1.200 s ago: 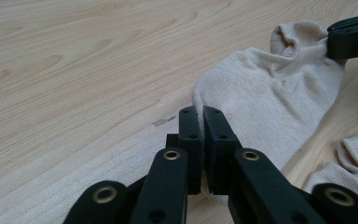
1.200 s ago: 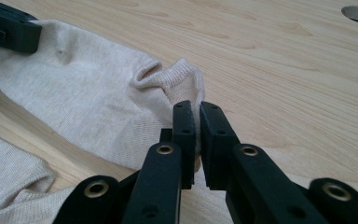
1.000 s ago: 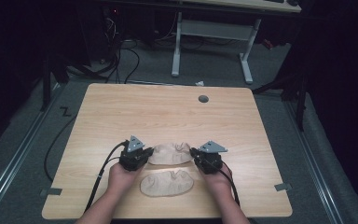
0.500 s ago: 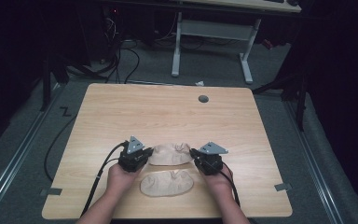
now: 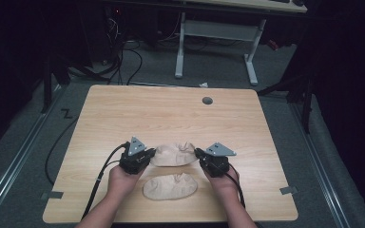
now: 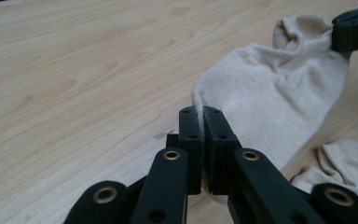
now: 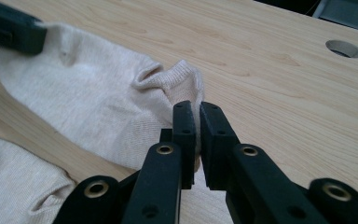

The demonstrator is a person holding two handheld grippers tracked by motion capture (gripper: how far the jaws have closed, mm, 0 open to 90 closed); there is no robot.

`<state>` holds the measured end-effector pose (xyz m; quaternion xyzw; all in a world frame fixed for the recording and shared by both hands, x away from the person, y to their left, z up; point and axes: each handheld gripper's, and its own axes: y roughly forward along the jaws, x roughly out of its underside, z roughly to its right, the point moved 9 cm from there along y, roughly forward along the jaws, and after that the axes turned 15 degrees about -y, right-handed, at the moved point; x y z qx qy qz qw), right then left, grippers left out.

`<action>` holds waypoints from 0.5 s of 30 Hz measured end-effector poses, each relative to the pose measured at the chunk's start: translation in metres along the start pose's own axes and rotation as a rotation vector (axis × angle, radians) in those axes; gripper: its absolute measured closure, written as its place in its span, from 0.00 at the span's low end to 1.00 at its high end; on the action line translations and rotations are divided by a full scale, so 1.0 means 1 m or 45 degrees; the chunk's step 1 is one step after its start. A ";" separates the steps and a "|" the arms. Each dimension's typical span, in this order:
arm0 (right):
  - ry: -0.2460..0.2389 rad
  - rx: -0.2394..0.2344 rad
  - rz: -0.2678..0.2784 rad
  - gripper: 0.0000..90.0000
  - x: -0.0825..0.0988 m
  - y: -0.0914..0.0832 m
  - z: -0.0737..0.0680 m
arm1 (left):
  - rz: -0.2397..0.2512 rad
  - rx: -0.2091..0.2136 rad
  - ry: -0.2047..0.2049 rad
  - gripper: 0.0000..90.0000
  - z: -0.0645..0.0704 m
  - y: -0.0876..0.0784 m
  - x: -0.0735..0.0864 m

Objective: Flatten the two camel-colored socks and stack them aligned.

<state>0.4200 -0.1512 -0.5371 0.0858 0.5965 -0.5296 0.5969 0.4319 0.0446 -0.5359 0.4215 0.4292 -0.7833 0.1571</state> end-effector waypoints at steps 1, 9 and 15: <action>0.000 -0.003 0.001 0.95 0.000 0.000 -0.001 | -0.001 -0.002 0.001 0.96 0.000 0.000 0.000; -0.023 0.004 0.008 0.95 -0.003 -0.006 -0.003 | -0.022 -0.006 0.025 0.96 0.003 -0.003 0.002; -0.033 0.003 0.005 0.95 -0.005 -0.010 -0.006 | -0.022 0.010 0.022 0.97 0.004 -0.010 0.003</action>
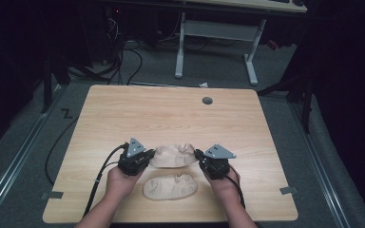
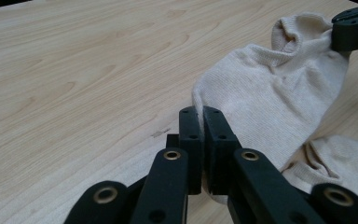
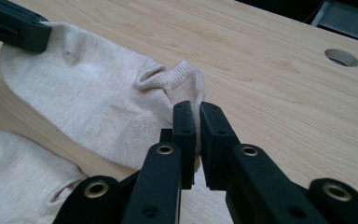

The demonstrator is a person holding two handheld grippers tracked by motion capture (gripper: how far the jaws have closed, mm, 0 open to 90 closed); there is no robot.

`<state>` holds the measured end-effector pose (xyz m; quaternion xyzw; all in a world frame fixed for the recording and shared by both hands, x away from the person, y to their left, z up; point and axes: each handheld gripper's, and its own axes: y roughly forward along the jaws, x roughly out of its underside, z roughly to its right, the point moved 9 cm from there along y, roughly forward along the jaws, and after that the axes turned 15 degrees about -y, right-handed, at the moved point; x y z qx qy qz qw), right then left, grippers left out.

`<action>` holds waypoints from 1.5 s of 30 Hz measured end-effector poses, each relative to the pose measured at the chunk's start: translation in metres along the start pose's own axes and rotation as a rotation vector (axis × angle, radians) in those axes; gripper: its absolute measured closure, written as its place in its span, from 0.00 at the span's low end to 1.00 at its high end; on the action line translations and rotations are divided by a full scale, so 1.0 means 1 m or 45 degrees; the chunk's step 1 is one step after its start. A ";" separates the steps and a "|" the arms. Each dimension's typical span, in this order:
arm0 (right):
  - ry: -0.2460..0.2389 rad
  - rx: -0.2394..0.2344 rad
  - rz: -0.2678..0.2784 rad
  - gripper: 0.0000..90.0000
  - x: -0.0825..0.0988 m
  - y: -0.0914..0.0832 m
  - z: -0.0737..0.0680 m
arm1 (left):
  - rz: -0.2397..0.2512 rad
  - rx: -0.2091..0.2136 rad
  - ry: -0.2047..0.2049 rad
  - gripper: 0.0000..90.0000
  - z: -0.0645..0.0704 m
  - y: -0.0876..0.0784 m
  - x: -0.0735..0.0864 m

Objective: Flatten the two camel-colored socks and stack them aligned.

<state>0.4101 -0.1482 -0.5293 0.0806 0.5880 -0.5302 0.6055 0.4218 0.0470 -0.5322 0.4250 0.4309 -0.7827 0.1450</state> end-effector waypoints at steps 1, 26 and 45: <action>-0.005 -0.003 0.005 0.95 0.000 0.000 -0.001 | -0.007 0.001 0.007 0.97 0.001 -0.002 0.002; -0.095 -0.170 -0.051 0.95 0.036 -0.043 -0.062 | -0.192 0.088 0.078 0.97 0.023 -0.047 0.069; -0.098 -0.203 -0.205 0.90 0.059 -0.022 -0.072 | -0.316 -0.009 0.150 0.93 0.015 -0.028 0.089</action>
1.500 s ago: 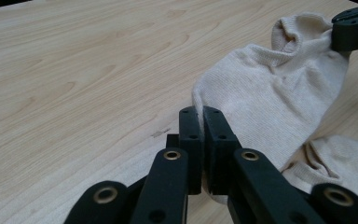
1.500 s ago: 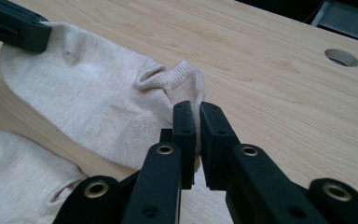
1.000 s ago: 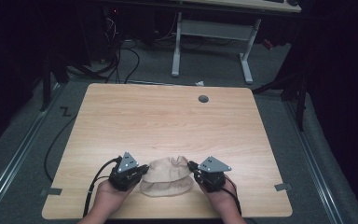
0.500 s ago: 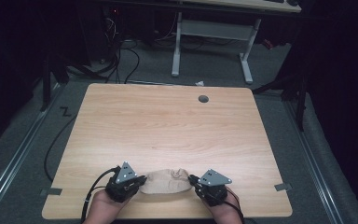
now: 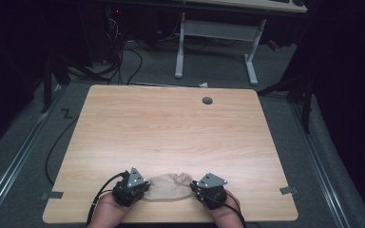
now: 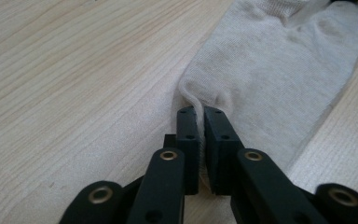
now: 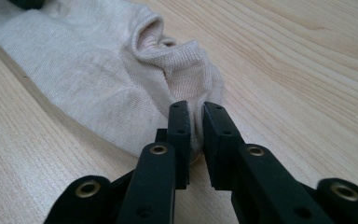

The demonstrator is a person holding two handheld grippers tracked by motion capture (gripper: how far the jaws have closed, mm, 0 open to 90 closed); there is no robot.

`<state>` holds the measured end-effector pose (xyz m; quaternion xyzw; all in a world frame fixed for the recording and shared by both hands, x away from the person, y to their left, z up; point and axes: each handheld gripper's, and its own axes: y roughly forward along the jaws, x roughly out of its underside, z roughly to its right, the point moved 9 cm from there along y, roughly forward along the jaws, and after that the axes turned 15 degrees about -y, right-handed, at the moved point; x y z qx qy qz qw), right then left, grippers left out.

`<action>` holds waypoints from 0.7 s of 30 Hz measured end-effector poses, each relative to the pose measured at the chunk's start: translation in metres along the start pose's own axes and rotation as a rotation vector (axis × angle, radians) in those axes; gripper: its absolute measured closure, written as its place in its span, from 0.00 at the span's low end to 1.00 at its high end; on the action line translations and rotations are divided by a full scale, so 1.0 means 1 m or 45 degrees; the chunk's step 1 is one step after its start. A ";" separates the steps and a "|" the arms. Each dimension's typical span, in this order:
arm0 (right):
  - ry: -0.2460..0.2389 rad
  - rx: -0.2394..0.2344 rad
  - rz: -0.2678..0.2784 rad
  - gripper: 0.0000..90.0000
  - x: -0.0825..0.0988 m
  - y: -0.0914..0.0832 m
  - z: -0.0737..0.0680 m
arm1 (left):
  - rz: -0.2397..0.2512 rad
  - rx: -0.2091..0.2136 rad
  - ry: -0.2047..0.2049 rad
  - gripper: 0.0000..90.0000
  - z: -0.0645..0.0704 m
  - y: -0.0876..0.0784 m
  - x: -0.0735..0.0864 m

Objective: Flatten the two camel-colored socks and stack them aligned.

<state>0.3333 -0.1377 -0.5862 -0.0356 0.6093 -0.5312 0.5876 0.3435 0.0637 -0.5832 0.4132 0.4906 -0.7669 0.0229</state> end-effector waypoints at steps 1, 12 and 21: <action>0.007 -0.002 -0.001 0.89 0.000 0.000 0.000 | -0.001 0.001 0.000 0.91 0.000 0.000 0.000; 0.059 0.016 0.088 0.77 -0.009 -0.012 0.009 | 0.062 0.020 -0.069 0.60 -0.003 -0.006 -0.008; 0.143 0.110 0.142 0.71 -0.003 -0.023 0.042 | 0.178 -0.007 -0.142 0.52 -0.029 -0.017 -0.021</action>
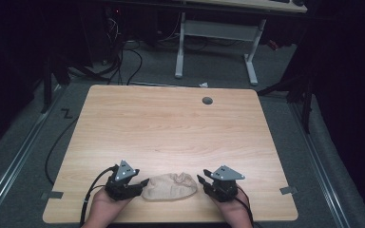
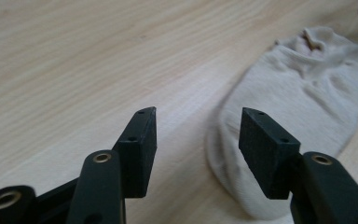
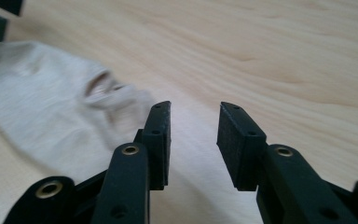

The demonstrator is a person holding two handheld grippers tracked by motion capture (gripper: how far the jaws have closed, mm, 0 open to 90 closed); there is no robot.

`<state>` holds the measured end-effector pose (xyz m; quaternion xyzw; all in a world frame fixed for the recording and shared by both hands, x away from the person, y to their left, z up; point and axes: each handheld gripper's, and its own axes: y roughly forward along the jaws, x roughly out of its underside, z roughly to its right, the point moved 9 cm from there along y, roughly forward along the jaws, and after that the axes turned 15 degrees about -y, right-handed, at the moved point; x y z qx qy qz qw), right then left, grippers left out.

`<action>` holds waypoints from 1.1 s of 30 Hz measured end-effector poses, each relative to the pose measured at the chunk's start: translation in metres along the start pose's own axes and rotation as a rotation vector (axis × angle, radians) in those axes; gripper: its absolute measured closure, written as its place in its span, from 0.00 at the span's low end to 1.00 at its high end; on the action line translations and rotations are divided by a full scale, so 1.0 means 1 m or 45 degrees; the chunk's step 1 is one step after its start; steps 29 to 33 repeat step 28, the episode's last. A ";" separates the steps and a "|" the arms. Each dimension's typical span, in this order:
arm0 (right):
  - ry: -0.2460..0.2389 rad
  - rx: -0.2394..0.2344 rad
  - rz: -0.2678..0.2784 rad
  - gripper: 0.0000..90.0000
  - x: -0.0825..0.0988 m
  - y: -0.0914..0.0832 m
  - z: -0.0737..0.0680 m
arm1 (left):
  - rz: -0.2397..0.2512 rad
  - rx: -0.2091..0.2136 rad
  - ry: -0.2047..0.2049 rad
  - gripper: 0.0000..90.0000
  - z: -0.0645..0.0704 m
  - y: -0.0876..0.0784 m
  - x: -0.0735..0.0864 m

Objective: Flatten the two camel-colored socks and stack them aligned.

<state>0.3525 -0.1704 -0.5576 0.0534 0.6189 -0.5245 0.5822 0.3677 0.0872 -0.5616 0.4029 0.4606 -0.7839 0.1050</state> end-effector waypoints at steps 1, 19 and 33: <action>0.008 0.018 0.007 0.70 0.001 -0.001 0.006 | 0.007 -0.013 -0.006 0.51 -0.007 -0.002 -0.002; 0.198 0.297 -0.052 0.63 0.046 -0.015 0.096 | 0.149 -0.259 -0.224 0.49 -0.117 -0.027 -0.019; 0.167 0.294 -0.055 0.63 0.043 -0.017 0.091 | 0.095 -0.179 -0.147 0.49 -0.093 -0.020 -0.018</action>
